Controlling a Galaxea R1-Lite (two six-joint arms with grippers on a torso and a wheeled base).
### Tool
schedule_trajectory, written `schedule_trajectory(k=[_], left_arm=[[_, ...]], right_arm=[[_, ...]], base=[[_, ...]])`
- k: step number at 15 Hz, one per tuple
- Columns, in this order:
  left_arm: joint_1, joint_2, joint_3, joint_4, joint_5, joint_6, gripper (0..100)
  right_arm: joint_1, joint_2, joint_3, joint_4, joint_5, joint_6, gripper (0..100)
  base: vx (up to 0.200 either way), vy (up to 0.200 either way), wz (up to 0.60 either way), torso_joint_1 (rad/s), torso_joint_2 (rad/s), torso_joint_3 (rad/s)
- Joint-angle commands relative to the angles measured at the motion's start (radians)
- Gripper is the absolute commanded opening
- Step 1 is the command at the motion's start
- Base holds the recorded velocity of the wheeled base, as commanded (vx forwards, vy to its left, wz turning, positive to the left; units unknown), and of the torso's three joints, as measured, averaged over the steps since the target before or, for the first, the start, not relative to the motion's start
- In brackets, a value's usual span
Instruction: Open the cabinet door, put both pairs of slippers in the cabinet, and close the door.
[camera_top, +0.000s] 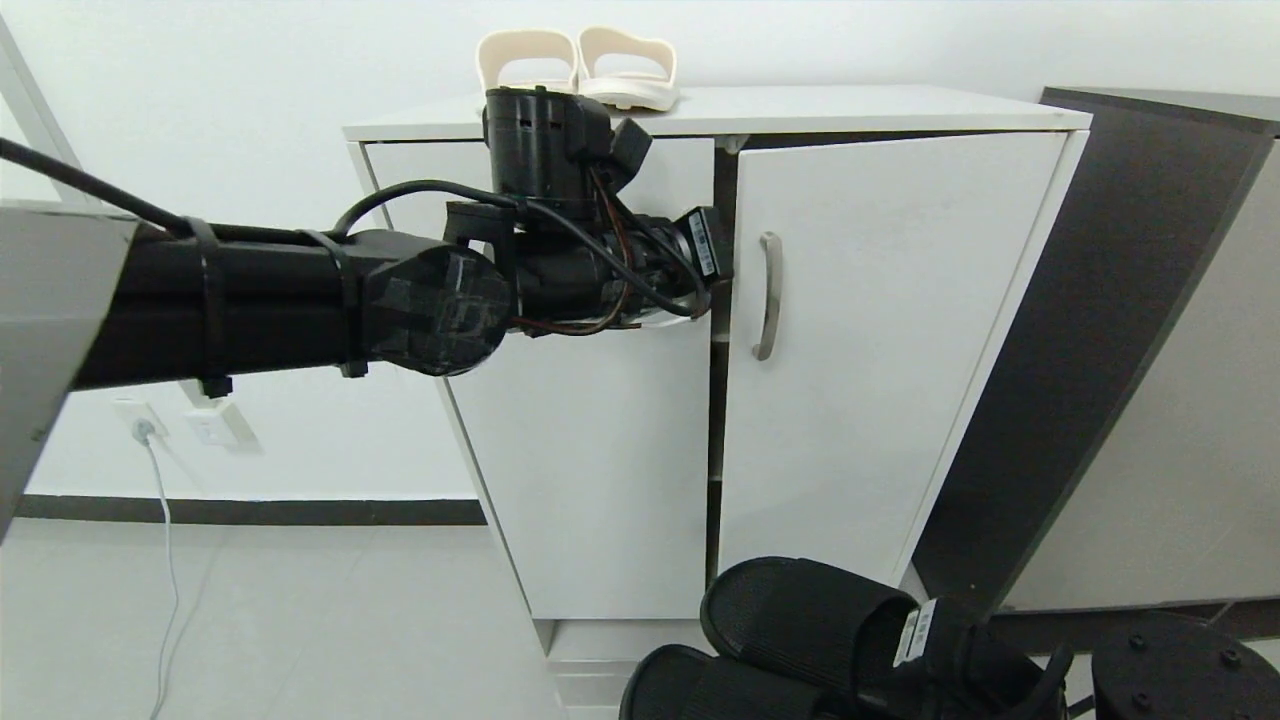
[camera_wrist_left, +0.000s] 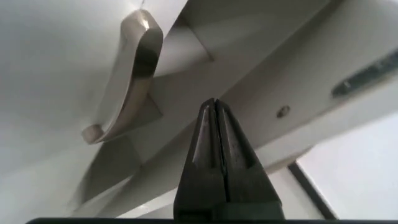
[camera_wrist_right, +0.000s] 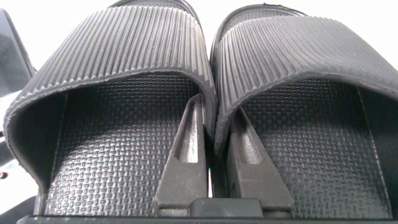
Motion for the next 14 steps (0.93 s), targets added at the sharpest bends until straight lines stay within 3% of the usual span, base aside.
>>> schedule_trajectory(k=[1,5,8,11,14], left_arm=[[-0.017,-0.002,0.014,0.0,0.001,-0.001,0],[-0.155,-0.069,0.152,-0.082,0.029,0.016,0],[-0.2,-0.079,0.161,-0.09,0.049,0.039,0],[-0.118,-0.131,0.201,-0.092,0.05,0.036,0],[-0.013,-0.315,0.41,-0.093,0.047,0.036,0]], right_arm=[[0.003,0.004,0.001,0.0,0.0,0.0,0],[0.034,-0.001,0.006,0.0,0.0,0.0,0],[0.039,-0.001,0.008,-0.003,0.0,0.0,0],[0.034,-0.003,0.005,-0.005,-0.002,0.004,0],[-0.006,-0.001,-0.006,-0.005,0.002,0.007,0]], base=[[-0.2,0.0,0.0,0.002,0.0,-0.002],[-0.2,0.0,0.0,0.005,0.0,0.002],[-0.2,0.0,0.0,0.001,0.0,0.004],[-0.067,0.0,0.0,-0.001,0.0,0.001],[0.0,0.0,0.0,0.0,0.0,0.0]])
